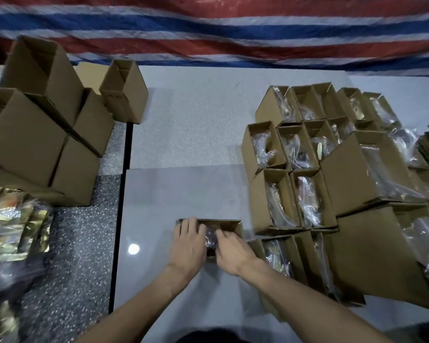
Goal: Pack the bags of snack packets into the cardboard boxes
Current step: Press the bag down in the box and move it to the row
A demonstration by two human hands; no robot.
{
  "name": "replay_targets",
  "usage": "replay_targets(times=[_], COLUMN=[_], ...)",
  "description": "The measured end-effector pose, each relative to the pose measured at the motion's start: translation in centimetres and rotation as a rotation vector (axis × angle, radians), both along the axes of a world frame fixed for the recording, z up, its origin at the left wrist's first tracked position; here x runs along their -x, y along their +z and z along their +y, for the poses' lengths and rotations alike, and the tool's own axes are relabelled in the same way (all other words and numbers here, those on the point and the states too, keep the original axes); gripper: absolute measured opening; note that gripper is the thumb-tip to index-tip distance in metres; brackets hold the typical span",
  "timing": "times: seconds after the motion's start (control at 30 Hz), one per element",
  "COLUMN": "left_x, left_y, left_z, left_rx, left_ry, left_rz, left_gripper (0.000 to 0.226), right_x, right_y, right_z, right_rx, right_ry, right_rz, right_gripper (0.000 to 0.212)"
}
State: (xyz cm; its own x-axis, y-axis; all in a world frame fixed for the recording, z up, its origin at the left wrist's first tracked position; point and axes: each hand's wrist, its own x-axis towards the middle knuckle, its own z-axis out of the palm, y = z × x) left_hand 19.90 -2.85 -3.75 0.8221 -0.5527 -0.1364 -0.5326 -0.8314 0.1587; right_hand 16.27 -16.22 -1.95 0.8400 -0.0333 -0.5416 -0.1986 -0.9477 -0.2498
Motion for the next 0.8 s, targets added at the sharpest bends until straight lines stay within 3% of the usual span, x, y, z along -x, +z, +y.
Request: replay_targets(times=[0.23, 0.47, 0.67, 0.8], left_x=[0.1, -1.4, -1.0, -0.8], left_y=[-1.4, -1.6, -1.6, 0.1], left_z=[0.5, 0.5, 0.0, 0.9], left_rx=[-0.006, 0.255, 0.205, 0.156], left_ry=[-0.051, 0.122, 0.135, 0.000], left_rz=[0.185, 0.501, 0.475, 0.196], left_gripper=[0.046, 0.041, 0.043, 0.043], right_x=[-0.8, -0.3, -0.4, 0.3], right_y=[0.1, -0.1, 0.3, 0.9], right_z=[-0.4, -0.9, -0.5, -1.7], right_rx=[-0.012, 0.025, 0.035, -0.028], right_ry=[-0.027, 0.025, 0.042, -0.025], right_rz=[0.057, -0.010, 0.034, -0.088], right_gripper=[0.032, 0.033, 0.038, 0.034])
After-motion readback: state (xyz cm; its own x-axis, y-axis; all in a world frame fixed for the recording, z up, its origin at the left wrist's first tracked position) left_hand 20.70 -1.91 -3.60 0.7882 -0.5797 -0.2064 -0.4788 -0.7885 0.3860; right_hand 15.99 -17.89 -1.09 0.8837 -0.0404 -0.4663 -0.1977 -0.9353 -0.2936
